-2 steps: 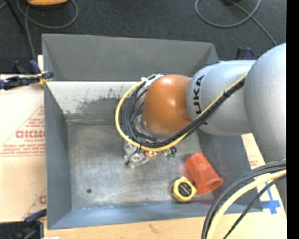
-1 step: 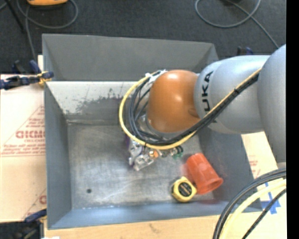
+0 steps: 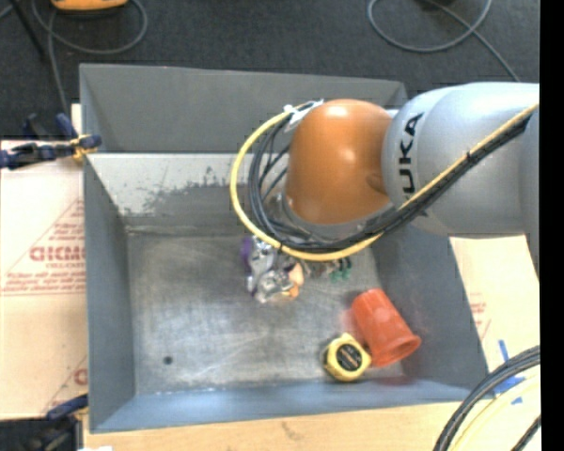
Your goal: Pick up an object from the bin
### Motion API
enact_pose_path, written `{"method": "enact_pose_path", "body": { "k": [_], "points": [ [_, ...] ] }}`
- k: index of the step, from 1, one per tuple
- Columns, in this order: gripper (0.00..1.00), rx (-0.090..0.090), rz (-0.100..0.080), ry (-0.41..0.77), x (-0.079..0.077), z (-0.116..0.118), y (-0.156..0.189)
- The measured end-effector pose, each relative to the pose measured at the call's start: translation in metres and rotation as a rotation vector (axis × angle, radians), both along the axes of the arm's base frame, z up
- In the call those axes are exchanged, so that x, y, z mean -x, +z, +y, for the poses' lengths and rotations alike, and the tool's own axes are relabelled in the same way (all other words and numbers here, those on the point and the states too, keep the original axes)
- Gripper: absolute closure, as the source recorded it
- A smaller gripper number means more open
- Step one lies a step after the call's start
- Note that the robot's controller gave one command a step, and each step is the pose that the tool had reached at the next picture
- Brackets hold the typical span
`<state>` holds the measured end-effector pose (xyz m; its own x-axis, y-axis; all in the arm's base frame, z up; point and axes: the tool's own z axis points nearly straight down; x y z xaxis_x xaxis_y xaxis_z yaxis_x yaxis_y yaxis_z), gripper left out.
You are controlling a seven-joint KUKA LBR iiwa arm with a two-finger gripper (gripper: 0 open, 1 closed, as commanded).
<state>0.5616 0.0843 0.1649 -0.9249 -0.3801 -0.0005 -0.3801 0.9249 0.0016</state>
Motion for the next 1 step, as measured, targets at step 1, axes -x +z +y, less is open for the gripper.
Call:
{"method": "enact_pose_path", "body": {
  "k": [1],
  "points": [
    [1.00,0.000,-0.005,-0.109,-0.0034,0.0023,0.0336]
  ]
}}
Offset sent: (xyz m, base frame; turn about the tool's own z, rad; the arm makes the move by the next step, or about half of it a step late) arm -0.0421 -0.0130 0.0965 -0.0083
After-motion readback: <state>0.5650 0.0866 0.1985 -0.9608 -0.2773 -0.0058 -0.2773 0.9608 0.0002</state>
